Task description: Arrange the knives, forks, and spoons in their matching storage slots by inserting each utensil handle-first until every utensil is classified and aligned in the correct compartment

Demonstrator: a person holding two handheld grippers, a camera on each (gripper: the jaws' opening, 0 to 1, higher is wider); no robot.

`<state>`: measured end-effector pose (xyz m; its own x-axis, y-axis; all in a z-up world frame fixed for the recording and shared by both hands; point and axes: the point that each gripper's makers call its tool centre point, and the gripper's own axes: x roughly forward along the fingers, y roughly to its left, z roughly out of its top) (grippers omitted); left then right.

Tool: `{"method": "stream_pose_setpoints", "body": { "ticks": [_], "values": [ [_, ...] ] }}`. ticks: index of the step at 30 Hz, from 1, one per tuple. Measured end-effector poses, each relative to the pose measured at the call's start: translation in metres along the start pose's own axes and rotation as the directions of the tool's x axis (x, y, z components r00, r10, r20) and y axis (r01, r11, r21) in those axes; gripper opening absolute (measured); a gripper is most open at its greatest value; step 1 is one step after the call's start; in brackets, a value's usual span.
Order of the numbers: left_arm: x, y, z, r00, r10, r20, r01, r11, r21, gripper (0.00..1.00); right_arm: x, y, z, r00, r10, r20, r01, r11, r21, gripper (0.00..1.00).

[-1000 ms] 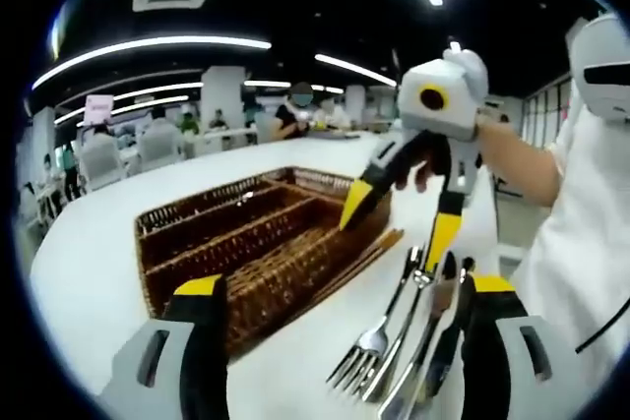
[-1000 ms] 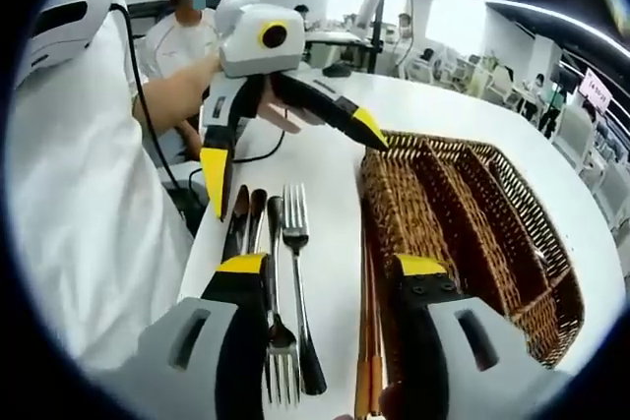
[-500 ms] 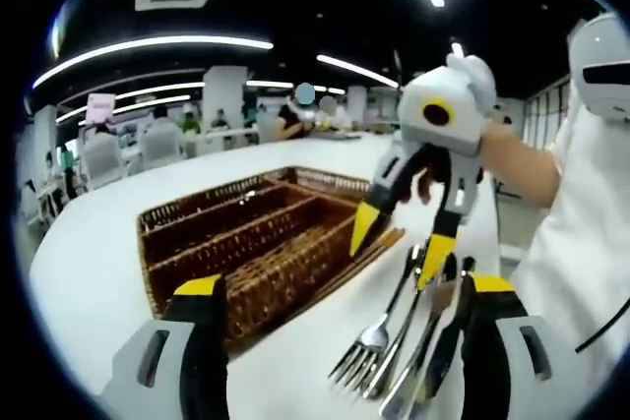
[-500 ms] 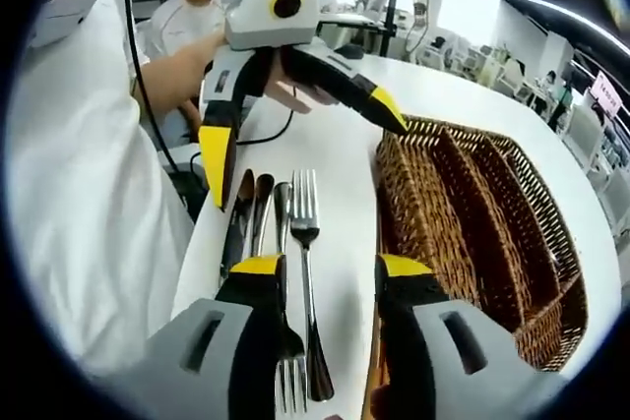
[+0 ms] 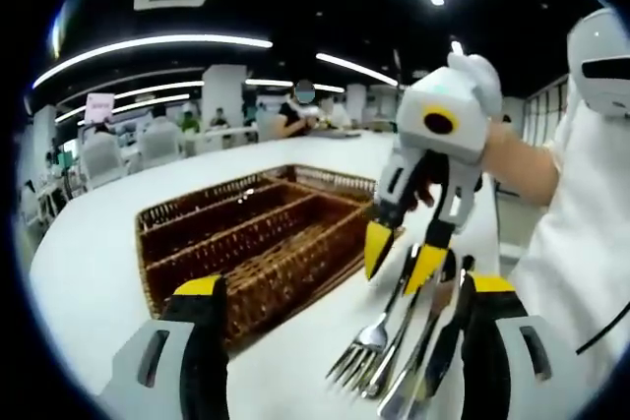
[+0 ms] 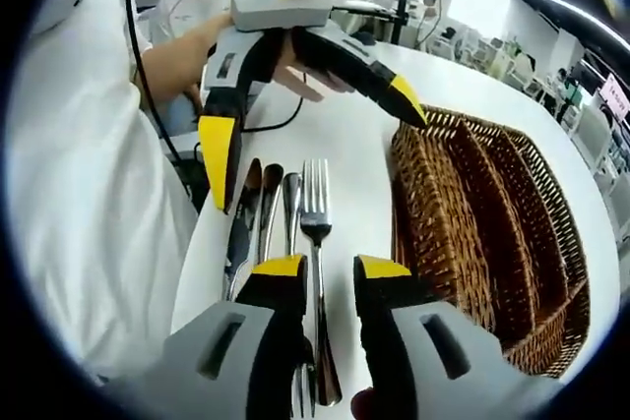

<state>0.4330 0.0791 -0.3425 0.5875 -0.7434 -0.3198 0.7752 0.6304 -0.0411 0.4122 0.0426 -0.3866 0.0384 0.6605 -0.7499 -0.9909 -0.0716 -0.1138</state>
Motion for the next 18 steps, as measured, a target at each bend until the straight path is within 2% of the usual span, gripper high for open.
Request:
{"method": "stream_pose_setpoints", "body": {
  "ticks": [6, 18],
  "values": [
    [0.001, -0.002, -0.001, 1.000, -0.003, 0.000, 0.003, 1.000, -0.003, 0.99, 0.003, 0.004, -0.004, 1.000, 0.017, -0.018, -0.017, 1.000, 0.003, 0.12],
    [0.002, -0.003, -0.004, 1.000, -0.004, -0.003, 0.004, 1.000, -0.011, 0.99, 0.011, 0.006, -0.011, 0.997, 0.019, -0.069, -0.020, 1.000, -0.016, 0.08]
  ]
}}
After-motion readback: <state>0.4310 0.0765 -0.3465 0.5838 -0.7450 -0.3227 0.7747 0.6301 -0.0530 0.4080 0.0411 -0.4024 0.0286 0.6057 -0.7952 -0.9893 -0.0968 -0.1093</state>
